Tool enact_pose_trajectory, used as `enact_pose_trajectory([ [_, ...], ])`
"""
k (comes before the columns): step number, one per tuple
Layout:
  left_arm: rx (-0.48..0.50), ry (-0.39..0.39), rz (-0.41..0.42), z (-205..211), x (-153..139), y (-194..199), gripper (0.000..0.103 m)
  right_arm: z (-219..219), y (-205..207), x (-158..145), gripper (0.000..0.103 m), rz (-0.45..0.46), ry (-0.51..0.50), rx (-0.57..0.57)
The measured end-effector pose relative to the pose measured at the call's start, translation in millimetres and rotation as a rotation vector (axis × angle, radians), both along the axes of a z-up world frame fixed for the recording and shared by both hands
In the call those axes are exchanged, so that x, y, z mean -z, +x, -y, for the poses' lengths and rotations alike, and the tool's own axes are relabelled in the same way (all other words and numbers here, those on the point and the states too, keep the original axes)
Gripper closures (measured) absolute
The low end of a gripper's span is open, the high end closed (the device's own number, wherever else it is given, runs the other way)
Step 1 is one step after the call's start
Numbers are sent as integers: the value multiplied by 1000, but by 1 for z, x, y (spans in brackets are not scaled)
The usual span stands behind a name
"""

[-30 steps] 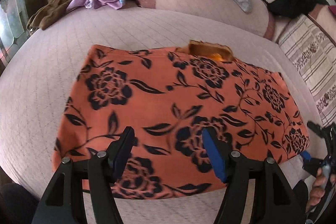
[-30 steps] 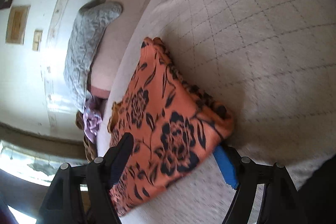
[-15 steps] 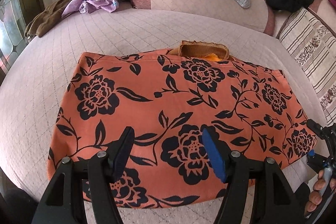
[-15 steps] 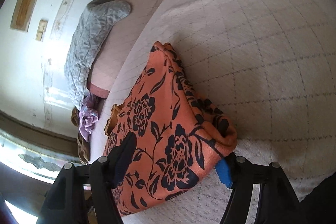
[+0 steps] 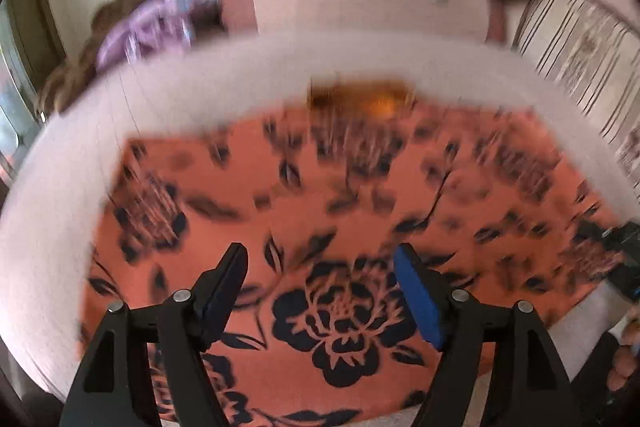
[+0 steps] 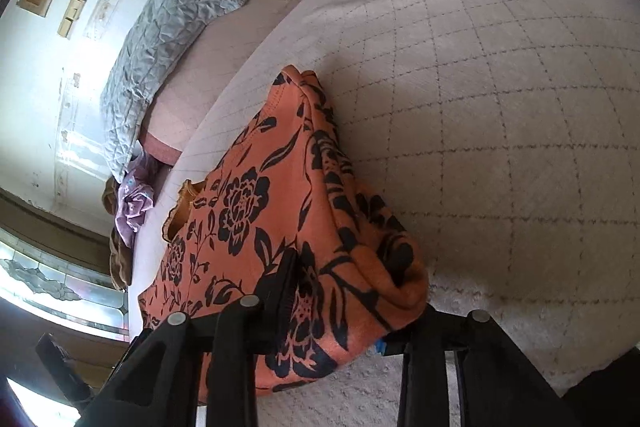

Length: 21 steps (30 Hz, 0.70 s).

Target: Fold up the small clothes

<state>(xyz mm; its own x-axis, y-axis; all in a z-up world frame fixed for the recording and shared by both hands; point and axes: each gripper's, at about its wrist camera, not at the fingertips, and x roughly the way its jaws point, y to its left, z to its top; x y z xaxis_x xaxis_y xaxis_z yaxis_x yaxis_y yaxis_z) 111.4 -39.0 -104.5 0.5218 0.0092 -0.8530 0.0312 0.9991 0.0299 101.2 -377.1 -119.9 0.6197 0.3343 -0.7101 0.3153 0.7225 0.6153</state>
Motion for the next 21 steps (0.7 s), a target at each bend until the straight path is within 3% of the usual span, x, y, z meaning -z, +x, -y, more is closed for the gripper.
enact_pose_trajectory([
  [3, 25, 25, 42, 3, 6, 0, 22, -2, 5, 1, 71, -7, -15, -1],
  [5, 25, -4, 31, -1, 5, 3, 22, -6, 11, -4, 85, -25, -57, -16],
  [7, 31, -58, 14, -10, 0, 6, 23, -15, 17, -17, 89, -21, -108, -37],
  [12, -91, -302, 89, -73, -28, -13, 23, -95, 21, -106, 90, 189, -303, -191],
  [15, -188, -422, 139, -129, -42, -32, 23, -166, 16, -130, 90, 284, -369, -341],
  [17, -216, -502, 136, -155, -44, -35, 24, -210, 14, -120, 90, 293, -388, -437],
  [21, -186, -699, 71, -173, -35, -18, 24, -265, 22, -66, 90, 198, -398, -558],
])
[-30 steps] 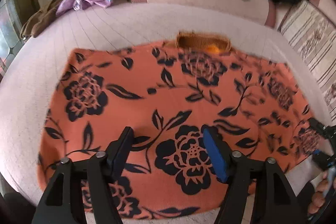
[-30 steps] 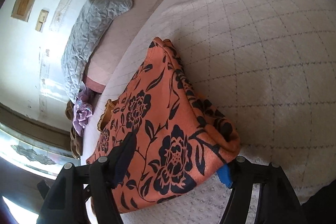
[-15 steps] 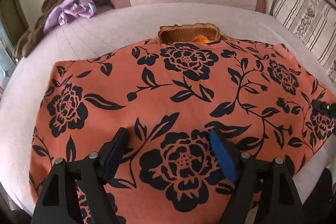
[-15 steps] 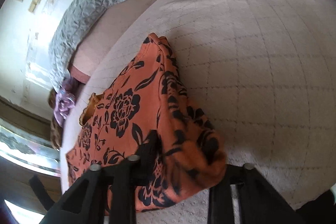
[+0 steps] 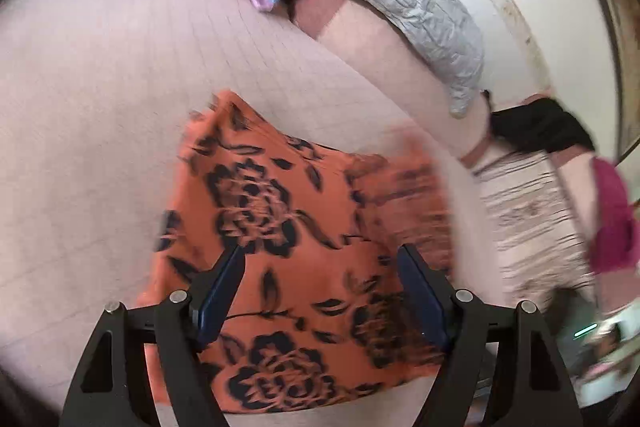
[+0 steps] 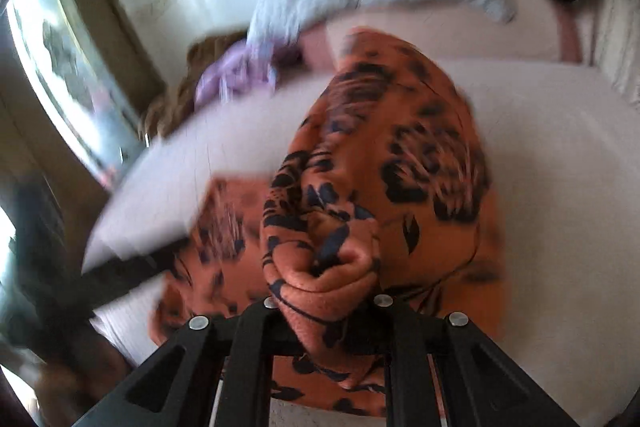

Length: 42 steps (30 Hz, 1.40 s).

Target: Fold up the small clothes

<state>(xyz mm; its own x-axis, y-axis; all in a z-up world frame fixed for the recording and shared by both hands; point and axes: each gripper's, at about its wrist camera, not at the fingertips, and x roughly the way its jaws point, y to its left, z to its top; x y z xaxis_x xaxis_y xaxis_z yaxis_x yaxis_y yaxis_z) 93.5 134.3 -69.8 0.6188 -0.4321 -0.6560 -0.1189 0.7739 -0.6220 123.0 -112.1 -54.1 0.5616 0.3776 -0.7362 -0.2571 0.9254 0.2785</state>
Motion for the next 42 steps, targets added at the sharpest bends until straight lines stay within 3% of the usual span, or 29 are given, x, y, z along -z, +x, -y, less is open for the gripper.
enact_pose_trajectory([
  [2, 47, -47, -18, 9, 5, 14, 24, -8, 2, 22, 90, -62, 7, -5],
  [6, 129, -143, -58, 39, 11, 48, 24, -5, -3, 22, 90, -45, 12, -4],
  [10, 205, -105, -119, 72, 17, 71, 24, -7, -13, 20, 90, -13, -11, -30],
  [15, 249, -99, -124, 94, 17, 86, 26, -5, -23, 17, 90, 28, 3, -32],
  [17, 270, -95, -126, 102, 19, 94, 53, -4, -27, 16, 90, 39, -5, -40],
  [18, 276, -77, -155, 106, 22, 100, 83, -4, -29, 15, 90, 43, -6, -43],
  [19, 272, -56, -194, 107, 27, 106, 85, -4, -30, 15, 90, 45, -6, -44],
  [21, 269, -34, -183, 106, 20, 106, 88, -6, -33, 14, 90, 50, -19, -39],
  [23, 283, 10, -77, 102, -11, 95, 88, -7, -34, 11, 90, 41, -7, -45],
  [26, 302, 147, 114, 96, -65, 60, 88, -16, -43, -13, 90, 85, 18, -71],
  [27, 280, 163, 134, 85, -71, 52, 88, -21, -47, -22, 90, 98, 32, -87],
  [30, 233, 130, 93, 42, -53, 45, 88, -53, -61, -38, 89, 137, 30, -159],
  [34, 146, 93, -173, 0, 34, 65, 87, -101, -53, -3, 89, 32, 9, -236],
  [37, 129, 6, -152, -8, 40, 62, 86, -120, -44, 41, 89, -117, 7, -242],
  [39, 133, 17, -125, -7, 31, 62, 84, -118, -46, 33, 89, -108, 29, -231],
  [42, 89, 41, -118, -13, 24, 69, 68, -111, -46, 25, 89, -103, 42, -231],
])
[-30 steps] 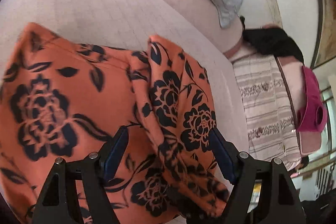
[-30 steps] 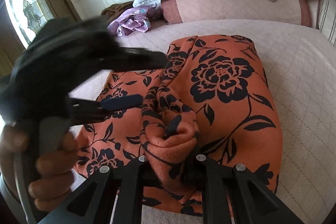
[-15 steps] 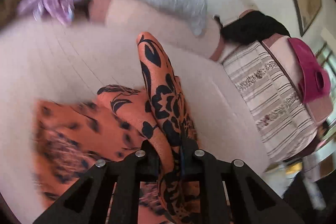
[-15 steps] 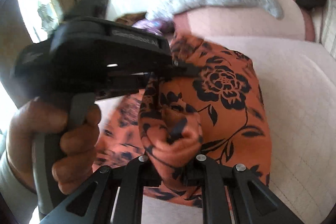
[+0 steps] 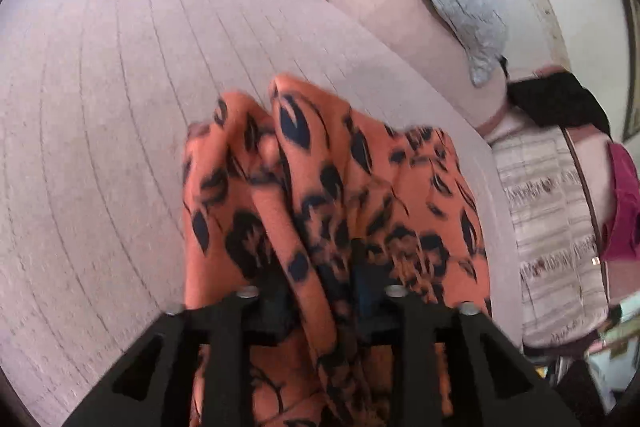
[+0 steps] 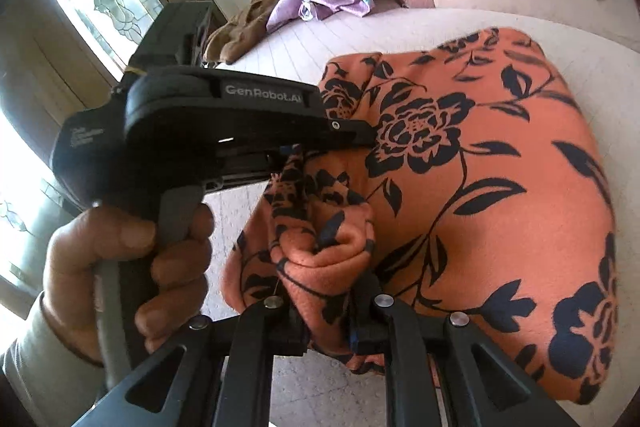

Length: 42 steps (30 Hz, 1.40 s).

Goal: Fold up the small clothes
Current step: 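Fold the hem toward the collar with the left tool while the right tool releases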

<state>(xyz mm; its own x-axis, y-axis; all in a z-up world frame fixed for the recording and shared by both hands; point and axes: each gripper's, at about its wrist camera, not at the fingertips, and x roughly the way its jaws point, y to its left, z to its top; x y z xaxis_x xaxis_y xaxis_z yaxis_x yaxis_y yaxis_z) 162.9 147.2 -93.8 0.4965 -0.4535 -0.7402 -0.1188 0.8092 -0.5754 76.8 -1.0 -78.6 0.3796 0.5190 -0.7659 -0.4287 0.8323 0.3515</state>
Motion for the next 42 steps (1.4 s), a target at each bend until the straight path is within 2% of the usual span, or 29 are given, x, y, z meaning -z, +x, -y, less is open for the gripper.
enact_pose_trajectory([
  [4, -25, -32, 24, -3, -10, 21, 68, 1, -7, -5, 89, 17, 0, -5],
  [6, -14, -27, 26, -3, -12, 28, 75, -5, -10, -12, 89, 28, 0, -8],
  [7, 2, -6, 52, 2, -15, 31, 85, -6, -12, -15, 89, 30, 3, -10],
  [9, 30, 42, 111, -8, -30, 28, 85, -11, -13, -22, 89, 43, 11, -12],
  [12, 48, 67, 235, -19, -64, 17, 86, -17, -21, -42, 89, 72, 41, -18],
  [14, 49, 78, 254, -29, -69, 16, 86, -27, -26, -56, 89, 103, 64, -33],
  [17, 51, 82, 152, -40, -36, 32, 86, -52, -27, -56, 87, 98, 58, -57],
  [19, 51, 84, 29, -43, 2, 44, 85, -69, -24, -37, 86, 63, 19, -72],
  [20, 51, 91, 1, -46, 15, 44, 85, -79, -23, -22, 84, 38, -18, -82],
  [22, 39, 20, 27, -54, 24, 40, 82, -88, -25, -1, 76, -4, -66, -88],
  [24, 10, -40, 26, -64, 24, 36, 82, -89, -35, -3, 60, 30, -49, -103],
  [25, 9, -38, 24, -66, 22, 35, 81, -88, -41, -6, 36, 35, -27, -120],
  [26, 4, -23, 28, -67, 17, 32, 80, -87, -45, -8, 31, 31, -7, -123],
  [28, 0, 3, 60, -68, 2, 15, 70, -80, -51, -13, 31, 32, 7, -113],
  [29, 2, 6, 82, -68, -4, 6, 66, -72, -56, -17, 31, 29, 34, -115],
  [31, 0, 11, 119, -67, -18, -19, 49, -52, -67, -24, 31, 39, 83, -92],
  [34, 0, 22, 155, -59, -30, -60, 47, -7, -84, -29, 31, 15, 179, -13],
  [36, 12, 36, 154, -45, -29, -76, 47, 34, -91, -24, 31, -56, 275, 83],
  [38, 35, 80, 124, -28, -18, -85, 47, 79, -79, -9, 30, -149, 373, 198],
  [39, 35, 116, 85, -22, -8, -87, 49, 95, -72, 0, 30, -198, 423, 246],
  [40, 32, 132, 52, -20, -1, -89, 64, 105, -66, 10, 30, -254, 475, 295],
  [41, 24, 149, 21, -18, 6, -90, 73, 113, -52, 25, 30, -315, 542, 333],
  [42, 14, 154, 16, -18, 10, -94, 75, 117, -45, 27, 30, -346, 596, 347],
])
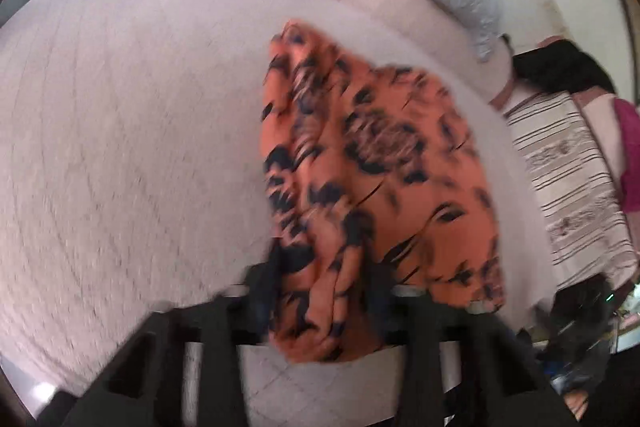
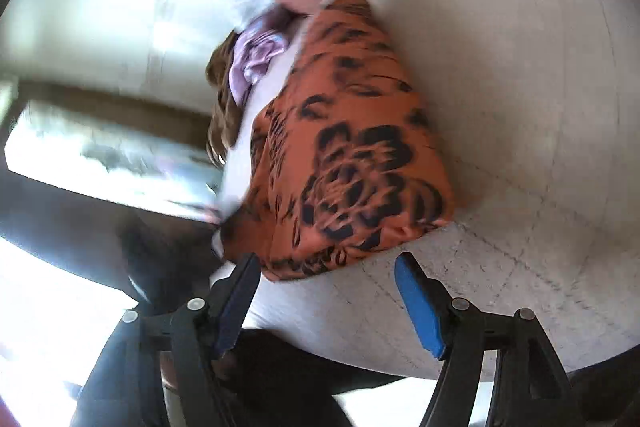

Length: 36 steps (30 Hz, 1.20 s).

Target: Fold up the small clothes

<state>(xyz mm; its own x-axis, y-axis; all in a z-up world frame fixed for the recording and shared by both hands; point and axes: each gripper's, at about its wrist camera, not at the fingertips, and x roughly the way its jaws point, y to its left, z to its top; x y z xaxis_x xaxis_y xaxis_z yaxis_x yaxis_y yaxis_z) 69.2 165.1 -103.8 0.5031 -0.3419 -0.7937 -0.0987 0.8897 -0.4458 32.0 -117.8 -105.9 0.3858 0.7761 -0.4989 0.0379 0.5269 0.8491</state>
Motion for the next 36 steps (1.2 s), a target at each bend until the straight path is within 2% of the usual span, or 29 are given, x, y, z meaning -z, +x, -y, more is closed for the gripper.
enact_pose_trajectory([
  [3, -18, -34, -5, -5, 2, -3, 75, 4, 15, 5, 30, -30, 125, 60],
  [5, -22, -35, -1, -7, -1, -2, 75, 6, 21, 21, 32, -128, 181, 130],
  [7, -8, -13, 9, -5, -6, -2, 75, 5, 22, 32, 35, -186, 250, 182],
  [9, -18, -21, 11, -5, -9, -2, 80, 5, 26, 33, 55, -186, 280, 207],
  [10, -28, -31, 18, -6, -12, -3, 81, 6, 28, 31, 78, -181, 272, 219],
  [12, -42, -71, 52, -8, -21, -7, 83, 12, 35, 33, 85, -192, 269, 244],
  [14, -41, -96, 79, -6, -26, -12, 82, 18, 35, 16, 88, -136, 233, 271],
  [16, -55, -87, 31, -4, -10, -10, 82, 24, 36, 4, 88, -88, 178, 268],
  [17, -49, -48, -22, -2, 7, -5, 82, 24, 41, 7, 86, -89, 135, 255],
  [19, -38, -45, -14, -5, 16, -4, 81, 24, 44, 21, 83, -143, 100, 230],
  [20, -33, -46, -5, -6, 11, -4, 80, 23, 43, 30, 77, -156, 125, 205],
  [24, -11, -5, 38, -13, -15, -10, 72, 29, 32, 18, 68, -83, 60, 123],
  [25, -12, 0, 59, -14, -20, -12, 66, 34, 30, 11, 68, -65, 38, 93],
  [28, -38, -5, 114, -17, -37, -13, 57, 48, 18, -8, 67, -1, -39, 51],
  [30, -43, -4, 140, -15, -41, -4, 49, 58, 24, -23, 52, 51, -100, 38],
  [31, -46, 16, 132, -10, -38, 6, 49, 58, 31, -27, 29, 72, -122, 43],
  [32, -49, 29, 121, -6, -34, 14, 49, 60, 41, -31, 19, 91, -137, 50],
  [36, -55, 105, 47, 5, -7, 34, 50, 51, 93, -20, 19, 74, -137, -11],
])
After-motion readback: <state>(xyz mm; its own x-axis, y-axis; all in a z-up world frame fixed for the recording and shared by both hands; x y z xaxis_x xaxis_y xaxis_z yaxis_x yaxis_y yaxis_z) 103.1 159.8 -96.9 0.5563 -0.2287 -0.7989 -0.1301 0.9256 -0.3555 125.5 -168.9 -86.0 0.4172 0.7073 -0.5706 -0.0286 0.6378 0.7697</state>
